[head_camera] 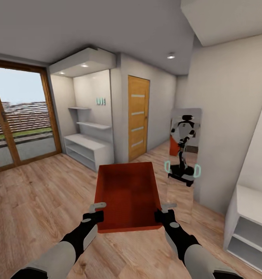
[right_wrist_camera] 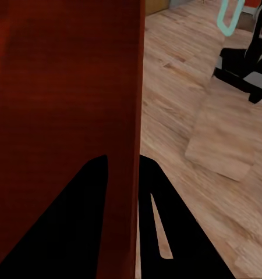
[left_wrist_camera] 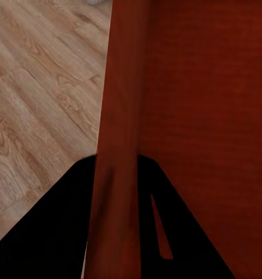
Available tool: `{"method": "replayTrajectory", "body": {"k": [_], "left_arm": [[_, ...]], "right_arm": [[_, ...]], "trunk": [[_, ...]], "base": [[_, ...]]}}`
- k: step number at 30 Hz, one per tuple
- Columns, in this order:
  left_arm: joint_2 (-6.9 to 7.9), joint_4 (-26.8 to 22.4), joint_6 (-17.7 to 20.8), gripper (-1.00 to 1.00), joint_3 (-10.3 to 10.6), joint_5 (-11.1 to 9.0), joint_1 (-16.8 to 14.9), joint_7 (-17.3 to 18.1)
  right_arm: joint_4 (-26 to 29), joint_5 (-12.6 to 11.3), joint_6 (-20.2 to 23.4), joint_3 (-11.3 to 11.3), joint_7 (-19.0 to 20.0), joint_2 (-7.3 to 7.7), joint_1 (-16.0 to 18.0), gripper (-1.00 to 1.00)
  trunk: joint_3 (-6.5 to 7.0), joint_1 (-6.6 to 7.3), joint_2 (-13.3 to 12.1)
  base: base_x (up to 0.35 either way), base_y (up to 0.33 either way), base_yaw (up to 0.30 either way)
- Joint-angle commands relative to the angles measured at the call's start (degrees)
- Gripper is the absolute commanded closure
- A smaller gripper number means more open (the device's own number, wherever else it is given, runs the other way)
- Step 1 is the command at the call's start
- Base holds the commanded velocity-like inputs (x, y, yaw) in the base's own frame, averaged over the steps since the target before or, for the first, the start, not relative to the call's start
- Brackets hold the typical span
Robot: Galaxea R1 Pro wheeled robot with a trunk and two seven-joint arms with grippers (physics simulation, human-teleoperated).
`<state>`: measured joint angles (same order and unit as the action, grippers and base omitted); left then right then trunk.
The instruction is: Move the two storage containers from the living room to the garage. In the garage, place one container on the floor and stack the other container on top of it (either order is fine).
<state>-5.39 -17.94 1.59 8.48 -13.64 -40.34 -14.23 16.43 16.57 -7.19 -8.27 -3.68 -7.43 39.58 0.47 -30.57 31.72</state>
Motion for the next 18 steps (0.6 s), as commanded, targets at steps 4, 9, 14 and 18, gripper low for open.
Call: {"method": "replayTrajectory", "body": {"k": [4, 9, 14, 18], "left_arm": [[0.2, 0.01, 0.23, 1.0, -4.0, -0.33, 0.0, -3.7], [0.2, 0.01, 0.22, 1.0, -4.0, -0.33, 0.0, -3.7], [0.2, 0.01, 0.23, 1.0, -4.0, -0.32, -0.01, -3.7], [0.2, 0.01, 0.25, 1.0, -4.0, -0.32, 0.0, -3.7]], "right_arm": [[0.09, -4.36, -0.94, -1.58, 0.23, -0.07, 0.06, 1.0], [0.12, -4.36, -0.9, -1.58, 0.17, -0.12, 0.06, 1.0], [0.15, -4.36, -0.89, -1.58, 0.17, -0.13, 0.06, 1.0], [0.16, -4.36, -0.89, -1.58, 0.17, -0.13, 0.06, 1.0]], "trunk": [[-0.01, -0.05, 0.03], [-0.01, -0.05, 0.03], [-0.01, -0.05, 0.03], [-0.01, -0.05, 0.03]], "base": [[0.322, 0.0, 0.025], [0.322, 0.0, 0.189], [0.322, 0.0, 0.262], [0.322, 0.0, 0.245]]}}
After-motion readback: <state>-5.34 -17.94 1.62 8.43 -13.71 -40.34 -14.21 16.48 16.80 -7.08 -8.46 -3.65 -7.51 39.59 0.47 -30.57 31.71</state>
